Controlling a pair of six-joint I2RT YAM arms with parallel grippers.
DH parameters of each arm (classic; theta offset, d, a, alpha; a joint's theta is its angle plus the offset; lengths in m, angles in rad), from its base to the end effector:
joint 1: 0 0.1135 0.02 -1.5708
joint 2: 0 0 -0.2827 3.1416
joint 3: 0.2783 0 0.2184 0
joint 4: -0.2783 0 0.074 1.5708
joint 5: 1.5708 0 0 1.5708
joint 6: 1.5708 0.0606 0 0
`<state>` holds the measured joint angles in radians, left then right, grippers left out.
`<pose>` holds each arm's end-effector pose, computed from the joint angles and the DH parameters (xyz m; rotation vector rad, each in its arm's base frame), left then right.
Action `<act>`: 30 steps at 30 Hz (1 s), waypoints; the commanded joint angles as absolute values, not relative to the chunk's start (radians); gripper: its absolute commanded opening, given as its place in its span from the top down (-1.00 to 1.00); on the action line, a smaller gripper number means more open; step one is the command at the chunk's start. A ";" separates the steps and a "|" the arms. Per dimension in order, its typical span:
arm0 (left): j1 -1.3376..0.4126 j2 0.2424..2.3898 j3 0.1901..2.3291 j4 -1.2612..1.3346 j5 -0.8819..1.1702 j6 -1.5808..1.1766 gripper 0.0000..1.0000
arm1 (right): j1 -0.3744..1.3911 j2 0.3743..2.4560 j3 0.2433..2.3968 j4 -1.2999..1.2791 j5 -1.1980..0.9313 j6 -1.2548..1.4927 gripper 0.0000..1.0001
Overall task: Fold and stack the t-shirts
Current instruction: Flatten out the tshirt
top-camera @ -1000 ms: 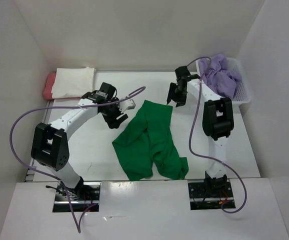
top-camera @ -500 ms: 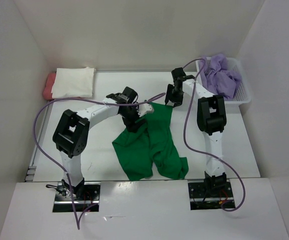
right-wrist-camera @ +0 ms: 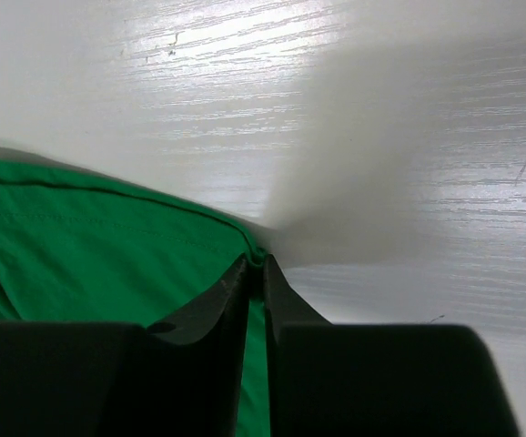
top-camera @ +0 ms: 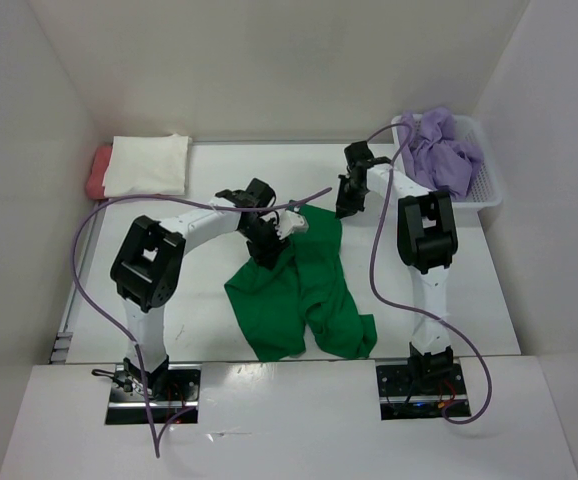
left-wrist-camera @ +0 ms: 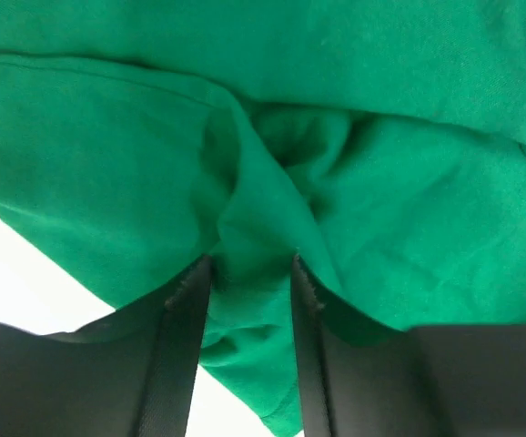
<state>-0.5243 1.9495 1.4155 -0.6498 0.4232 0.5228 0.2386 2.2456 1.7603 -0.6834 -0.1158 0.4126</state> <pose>0.3205 -0.2141 0.2012 1.4481 2.2812 -0.5803 0.4481 0.1162 0.1659 0.2087 2.7706 0.3337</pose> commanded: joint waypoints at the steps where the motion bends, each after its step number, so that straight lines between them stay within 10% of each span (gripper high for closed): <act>1: -0.525 1.974 1.402 -0.683 0.477 0.541 0.11 | 0.247 2.240 1.717 -0.698 -0.112 0.394 0.74; 8: -0.525 1.974 1.411 -0.683 0.454 0.512 0.97 | 0.238 2.192 1.707 -0.689 -0.130 0.394 1.00; 30: 0.009 1.775 2.284 -0.788 0.005 0.538 1.00 | 0.046 1.850 2.485 -0.931 -0.189 0.344 1.00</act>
